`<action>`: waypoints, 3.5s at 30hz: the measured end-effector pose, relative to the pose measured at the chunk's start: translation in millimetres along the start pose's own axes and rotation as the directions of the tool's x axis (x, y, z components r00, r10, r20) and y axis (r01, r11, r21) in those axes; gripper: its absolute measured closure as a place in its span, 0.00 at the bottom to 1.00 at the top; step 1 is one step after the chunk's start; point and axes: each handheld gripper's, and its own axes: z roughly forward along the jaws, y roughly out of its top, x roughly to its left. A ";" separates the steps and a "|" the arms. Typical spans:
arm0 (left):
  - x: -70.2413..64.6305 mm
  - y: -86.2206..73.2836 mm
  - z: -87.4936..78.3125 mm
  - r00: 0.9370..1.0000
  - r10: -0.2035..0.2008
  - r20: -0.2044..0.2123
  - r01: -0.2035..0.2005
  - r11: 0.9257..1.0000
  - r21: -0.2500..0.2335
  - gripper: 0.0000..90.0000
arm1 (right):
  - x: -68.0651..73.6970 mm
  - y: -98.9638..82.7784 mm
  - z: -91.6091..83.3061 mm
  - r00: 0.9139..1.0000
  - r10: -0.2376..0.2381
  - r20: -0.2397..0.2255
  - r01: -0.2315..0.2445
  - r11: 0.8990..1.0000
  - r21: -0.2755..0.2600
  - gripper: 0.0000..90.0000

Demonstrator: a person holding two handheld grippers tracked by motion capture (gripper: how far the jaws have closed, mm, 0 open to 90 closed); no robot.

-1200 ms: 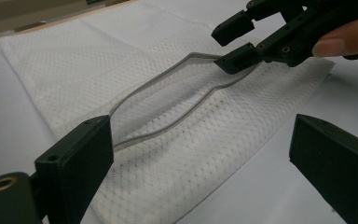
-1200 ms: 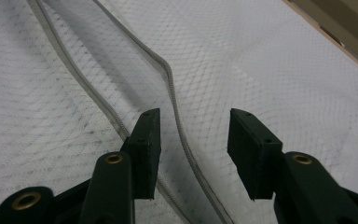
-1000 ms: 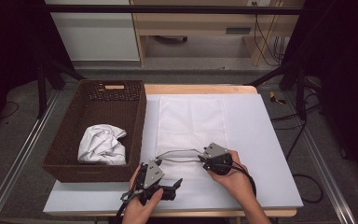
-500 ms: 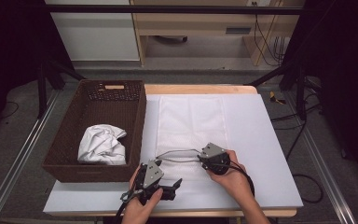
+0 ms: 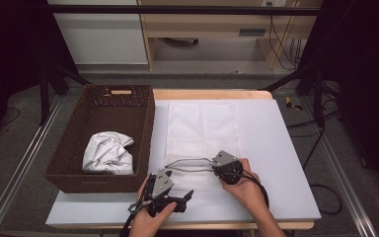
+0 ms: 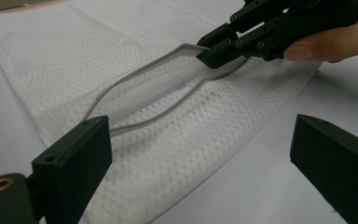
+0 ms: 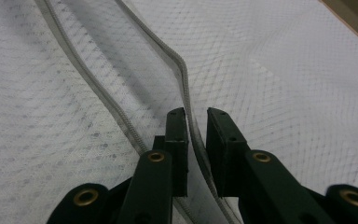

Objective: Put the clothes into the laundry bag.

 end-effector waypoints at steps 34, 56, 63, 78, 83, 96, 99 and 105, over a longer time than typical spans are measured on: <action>-1.3 6.3 -5.3 1.000 -0.008 0.023 0.008 1.000 0.019 0.09 | -11.2 10.7 -13.0 0.990 0.056 0.131 -0.038 0.989 -0.141 0.99; 2.7 12.6 -12.1 1.000 -0.016 0.015 0.016 1.000 0.003 0.09 | -15.3 15.5 -23.3 0.987 0.066 0.148 -0.031 0.973 -0.227 0.99; -1.7 21.6 -18.1 0.999 0.000 0.036 -0.001 1.000 0.017 0.11 | -13.1 12.1 -18.5 0.991 0.050 0.128 -0.025 0.982 -0.188 0.98; 25.3 71.3 -66.8 0.999 -0.001 0.038 0.004 0.996 -0.092 0.09 | -13.6 8.5 -20.2 0.991 0.054 0.124 -0.029 0.980 -0.197 0.98; 61.5 108.8 -99.6 0.996 0.065 -0.055 -0.067 0.997 -0.029 0.12 | -15.8 7.2 -19.9 0.991 0.064 0.116 -0.040 0.979 -0.200 0.98; 186.8 113.0 -108.7 0.987 0.061 -0.146 -0.007 0.937 0.349 0.05 | -15.6 8.4 -22.1 0.993 0.059 0.104 -0.036 0.976 -0.216 0.97; 208.2 100.2 -94.0 0.990 0.023 -0.142 0.033 0.925 0.379 0.05 | -16.6 7.3 -22.4 0.993 0.064 0.101 -0.041 0.975 -0.217 0.97; 233.4 84.2 -73.0 0.986 -0.033 -0.163 0.098 0.907 0.409 0.05 | -18.3 5.5 -23.3 0.993 0.067 0.094 -0.045 0.974 -0.221 0.96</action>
